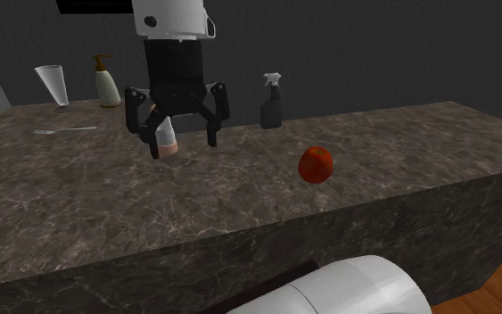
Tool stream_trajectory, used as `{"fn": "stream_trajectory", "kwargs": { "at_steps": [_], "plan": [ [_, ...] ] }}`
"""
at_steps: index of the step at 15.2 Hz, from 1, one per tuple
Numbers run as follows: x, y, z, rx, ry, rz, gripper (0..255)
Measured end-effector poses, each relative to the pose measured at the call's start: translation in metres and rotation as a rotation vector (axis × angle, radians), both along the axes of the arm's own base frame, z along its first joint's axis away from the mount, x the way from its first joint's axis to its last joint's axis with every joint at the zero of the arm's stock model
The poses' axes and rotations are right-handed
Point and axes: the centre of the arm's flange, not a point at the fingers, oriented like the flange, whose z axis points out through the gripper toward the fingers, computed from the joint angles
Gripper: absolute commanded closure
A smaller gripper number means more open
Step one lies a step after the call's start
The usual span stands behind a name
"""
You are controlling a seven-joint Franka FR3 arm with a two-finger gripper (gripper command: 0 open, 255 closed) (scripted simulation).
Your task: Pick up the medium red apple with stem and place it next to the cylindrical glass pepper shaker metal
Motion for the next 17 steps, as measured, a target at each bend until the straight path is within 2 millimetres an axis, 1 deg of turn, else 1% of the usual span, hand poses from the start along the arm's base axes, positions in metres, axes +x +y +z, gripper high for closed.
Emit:
{"fn": "stream_trajectory", "kwargs": {
  "at_steps": [1, 2, 4, 12, 14, 15, 17],
  "plan": [
    [0.000, 0.000, 0.000, 0.000, 0.000, 0.000, 0],
    [0.001, -0.006, -0.001, 0.000, -0.002, 0.000, 0],
    [0.005, -0.025, -0.010, 0.002, -0.008, 0.001, 0],
    [0.031, -0.120, -0.032, 0.008, -0.042, 0.008, 0],
    [0.041, -0.147, -0.044, 0.010, -0.050, 0.009, 0],
    [0.042, -0.159, -0.047, 0.010, -0.055, 0.010, 0],
    [0.049, -0.182, -0.054, 0.012, -0.064, 0.012, 0]
  ]
}}
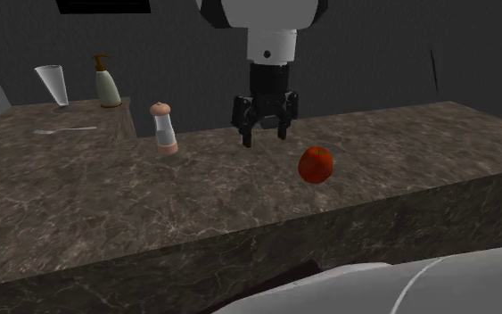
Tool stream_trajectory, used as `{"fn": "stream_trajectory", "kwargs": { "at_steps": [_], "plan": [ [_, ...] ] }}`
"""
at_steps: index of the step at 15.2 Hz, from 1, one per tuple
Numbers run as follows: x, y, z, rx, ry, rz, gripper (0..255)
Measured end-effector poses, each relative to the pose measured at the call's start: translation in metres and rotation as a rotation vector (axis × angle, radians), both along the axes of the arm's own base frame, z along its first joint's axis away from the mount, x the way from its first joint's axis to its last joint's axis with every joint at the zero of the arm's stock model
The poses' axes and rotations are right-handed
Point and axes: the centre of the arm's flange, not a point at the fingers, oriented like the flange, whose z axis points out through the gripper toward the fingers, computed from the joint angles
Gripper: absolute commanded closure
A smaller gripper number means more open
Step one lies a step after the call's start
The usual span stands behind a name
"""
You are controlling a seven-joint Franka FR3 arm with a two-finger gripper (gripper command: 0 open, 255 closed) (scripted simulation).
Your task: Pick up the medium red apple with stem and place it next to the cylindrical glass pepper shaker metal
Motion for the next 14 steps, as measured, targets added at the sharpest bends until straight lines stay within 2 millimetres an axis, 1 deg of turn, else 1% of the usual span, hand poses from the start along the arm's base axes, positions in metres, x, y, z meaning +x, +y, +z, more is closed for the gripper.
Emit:
{"fn": "stream_trajectory", "kwargs": {
  "at_steps": [2, 5, 6, 8, 9, 14],
  "plan": [
    [0.005, -0.024, -0.010, 0.002, -0.008, 0.002, 0],
    [0.016, -0.060, -0.019, 0.004, -0.022, 0.005, 0],
    [0.017, -0.072, -0.027, 0.005, -0.026, 0.005, 0],
    [0.030, -0.096, -0.028, 0.007, -0.036, 0.007, 0],
    [0.031, -0.108, -0.031, 0.008, -0.040, 0.008, 0],
    [0.048, -0.168, -0.048, 0.011, -0.061, 0.013, 0]
  ]
}}
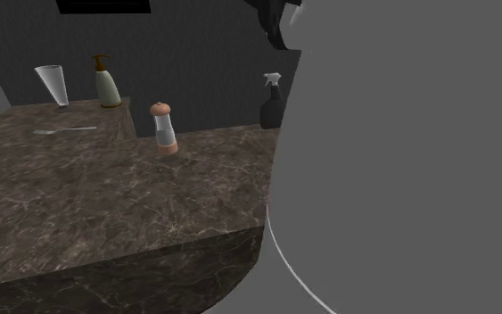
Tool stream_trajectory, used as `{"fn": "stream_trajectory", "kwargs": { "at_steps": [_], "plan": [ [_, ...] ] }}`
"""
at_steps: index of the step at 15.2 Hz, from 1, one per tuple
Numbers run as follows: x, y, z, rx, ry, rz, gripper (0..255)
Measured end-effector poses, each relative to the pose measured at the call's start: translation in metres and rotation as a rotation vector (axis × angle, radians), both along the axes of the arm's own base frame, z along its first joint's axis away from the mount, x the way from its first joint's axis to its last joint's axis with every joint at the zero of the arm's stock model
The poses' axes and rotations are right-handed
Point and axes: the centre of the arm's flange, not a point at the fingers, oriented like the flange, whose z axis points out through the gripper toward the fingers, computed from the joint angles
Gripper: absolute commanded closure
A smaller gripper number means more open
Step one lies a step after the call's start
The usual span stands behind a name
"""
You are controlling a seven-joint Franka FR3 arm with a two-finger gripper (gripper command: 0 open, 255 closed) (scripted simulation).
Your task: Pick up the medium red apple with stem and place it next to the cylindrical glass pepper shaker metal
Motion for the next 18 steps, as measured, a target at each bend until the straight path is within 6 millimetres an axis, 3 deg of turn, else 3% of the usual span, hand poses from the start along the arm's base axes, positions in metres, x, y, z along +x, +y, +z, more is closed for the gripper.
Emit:
{"fn": "stream_trajectory", "kwargs": {
  "at_steps": [6, 14, 18],
  "plan": [
    [0.023, -0.072, -0.023, 0.003, -0.024, 0.005, 0],
    [0.026, -0.077, -0.062, 0.004, -0.028, 0.007, 0],
    [0.026, -0.076, -0.065, 0.004, -0.028, 0.007, 0]
  ]
}}
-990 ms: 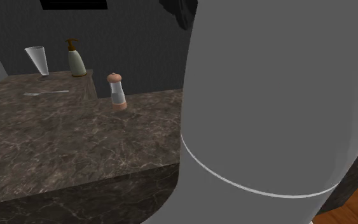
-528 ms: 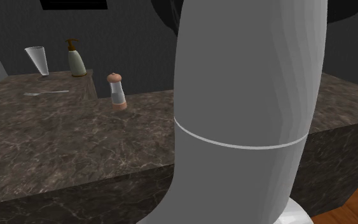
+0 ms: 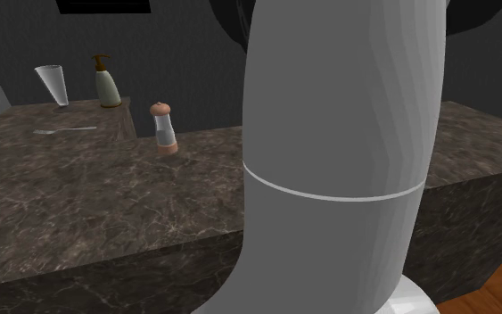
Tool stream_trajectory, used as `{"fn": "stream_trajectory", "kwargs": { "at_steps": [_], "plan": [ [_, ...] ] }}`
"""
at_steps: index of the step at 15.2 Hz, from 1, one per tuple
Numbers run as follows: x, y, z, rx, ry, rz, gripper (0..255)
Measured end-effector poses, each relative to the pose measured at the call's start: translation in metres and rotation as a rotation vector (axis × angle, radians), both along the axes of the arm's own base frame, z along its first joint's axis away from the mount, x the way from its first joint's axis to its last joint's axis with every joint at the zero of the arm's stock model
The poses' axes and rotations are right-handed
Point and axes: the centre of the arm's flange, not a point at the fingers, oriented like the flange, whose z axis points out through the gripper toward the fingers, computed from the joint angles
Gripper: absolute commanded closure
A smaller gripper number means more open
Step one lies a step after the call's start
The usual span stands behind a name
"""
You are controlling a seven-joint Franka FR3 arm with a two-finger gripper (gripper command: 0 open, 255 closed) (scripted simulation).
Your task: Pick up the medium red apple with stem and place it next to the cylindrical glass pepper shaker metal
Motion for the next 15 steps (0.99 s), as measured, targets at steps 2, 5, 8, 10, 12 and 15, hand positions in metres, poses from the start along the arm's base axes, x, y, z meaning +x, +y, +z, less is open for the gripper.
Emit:
{"fn": "stream_trajectory", "kwargs": {
  "at_steps": [2, 5, 8, 10, 12, 15],
  "plan": [
    [0.0000, 0.0000, -0.0001, 0.000, 0.000, 0.000, 0],
    [0.0000, 0.0000, 0.0000, 0.000, 0.000, 0.000, 255],
    [0.0000, 0.0000, 0.0005, -0.001, -0.001, 0.000, 255],
    [0.0000, 0.0003, 0.0005, -0.001, -0.002, 0.000, 255],
    [0.0001, 0.0006, 0.0005, -0.001, -0.002, 0.000, 255],
    [0.0003, 0.0007, 0.0063, 0.000, 0.000, 0.000, 255]
  ]
}}
